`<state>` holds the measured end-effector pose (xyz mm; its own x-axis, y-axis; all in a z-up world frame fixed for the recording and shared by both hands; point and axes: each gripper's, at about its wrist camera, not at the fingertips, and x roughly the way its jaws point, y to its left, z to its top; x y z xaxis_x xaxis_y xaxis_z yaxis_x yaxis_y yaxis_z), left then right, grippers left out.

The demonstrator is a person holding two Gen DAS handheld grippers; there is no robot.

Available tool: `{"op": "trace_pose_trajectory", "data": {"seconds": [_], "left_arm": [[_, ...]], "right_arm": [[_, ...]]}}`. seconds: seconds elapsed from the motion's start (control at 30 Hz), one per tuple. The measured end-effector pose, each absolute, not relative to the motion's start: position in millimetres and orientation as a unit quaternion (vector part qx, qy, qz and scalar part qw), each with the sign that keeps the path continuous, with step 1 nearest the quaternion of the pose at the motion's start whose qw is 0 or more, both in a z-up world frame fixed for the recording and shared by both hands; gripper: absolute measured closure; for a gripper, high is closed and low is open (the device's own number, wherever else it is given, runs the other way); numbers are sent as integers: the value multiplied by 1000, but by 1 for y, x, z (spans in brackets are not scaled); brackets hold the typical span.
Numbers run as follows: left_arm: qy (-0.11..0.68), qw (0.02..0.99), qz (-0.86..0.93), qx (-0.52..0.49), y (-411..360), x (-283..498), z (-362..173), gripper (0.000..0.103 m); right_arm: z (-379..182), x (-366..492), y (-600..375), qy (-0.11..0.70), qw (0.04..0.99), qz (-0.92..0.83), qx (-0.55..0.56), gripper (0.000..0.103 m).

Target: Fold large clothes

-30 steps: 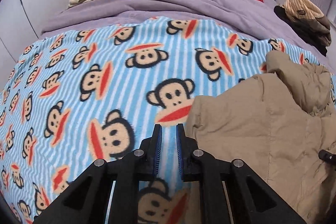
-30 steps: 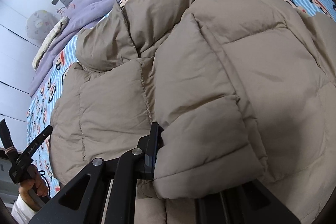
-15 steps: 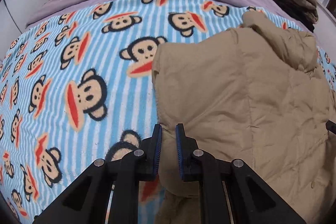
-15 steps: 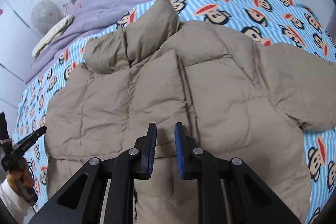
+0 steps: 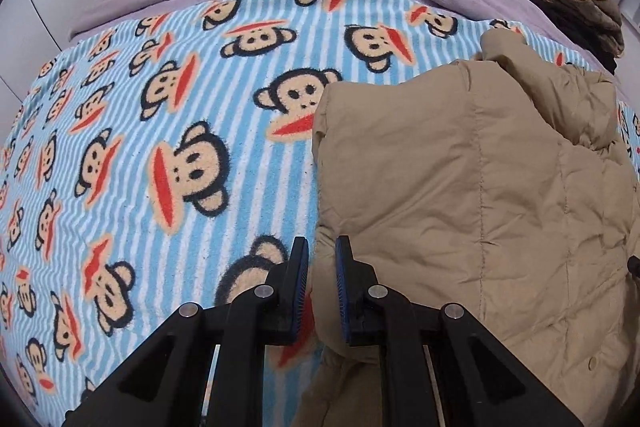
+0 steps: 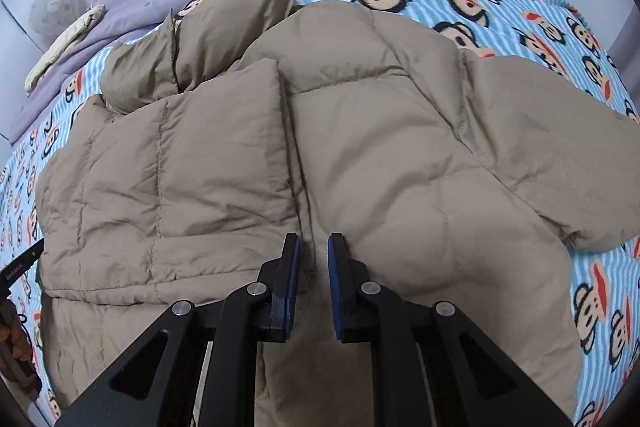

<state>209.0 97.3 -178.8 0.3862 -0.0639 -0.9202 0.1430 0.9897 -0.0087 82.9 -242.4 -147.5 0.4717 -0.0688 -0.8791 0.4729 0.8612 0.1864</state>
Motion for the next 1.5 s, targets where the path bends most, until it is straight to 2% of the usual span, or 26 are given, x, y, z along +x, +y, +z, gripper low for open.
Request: {"op": "trace_pose_trajectory", "data": {"seconds": [0.03,0.3,0.37,0.43,0.5,0.53,0.57,0.6,0.63,0.77,0.83,0.97,1.03,1.13,1.17,1.2,1.5], "left_arm": [[548,833,-63,43,97,205,-173,88],[549,829,-85,67,78,156,-140,88],[553,825,-96,71,68,141,-136,88],[557,820,-109,75,58,126,-132,88],[562,814,-121,81,47,112,-128,87],[565,811,-126,85,41,105,-127,81],[568,808,-131,90,35,99,-125,41],[567,808,-133,90,31,93,-123,17],[557,815,-136,86,28,86,-118,1],[549,814,-163,102,3,69,-106,1],[553,809,-172,101,-9,66,-104,1],[562,802,-179,97,-33,64,-101,1],[570,796,-181,92,-47,64,-102,1],[574,793,-179,100,-71,62,-104,1],[574,792,-179,107,-79,60,-104,1],[573,792,-179,114,-87,59,-104,1],[593,774,-188,123,-148,53,-115,1]], "right_arm": [[-145,77,-244,485,831,-162,218,85],[-135,32,-234,494,810,-142,281,84],[-135,18,-230,496,802,-140,301,79],[-135,4,-226,499,793,-140,321,60],[-134,-11,-221,501,788,-138,329,58],[-133,-18,-219,502,787,-137,331,58],[-133,-23,-218,503,786,-135,334,58],[-132,-30,-217,504,784,-134,338,56],[-131,-35,-217,504,782,-134,342,52],[-128,-57,-228,496,779,-140,358,49],[-128,-66,-236,491,778,-144,366,41],[-126,-80,-257,472,781,-150,380,33],[-125,-88,-272,455,783,-150,397,19],[-126,-99,-294,429,782,-149,426,18],[-128,-103,-304,419,780,-147,441,14],[-129,-106,-311,412,778,-147,452,2],[-158,-134,-397,370,731,-136,557,0]]}}
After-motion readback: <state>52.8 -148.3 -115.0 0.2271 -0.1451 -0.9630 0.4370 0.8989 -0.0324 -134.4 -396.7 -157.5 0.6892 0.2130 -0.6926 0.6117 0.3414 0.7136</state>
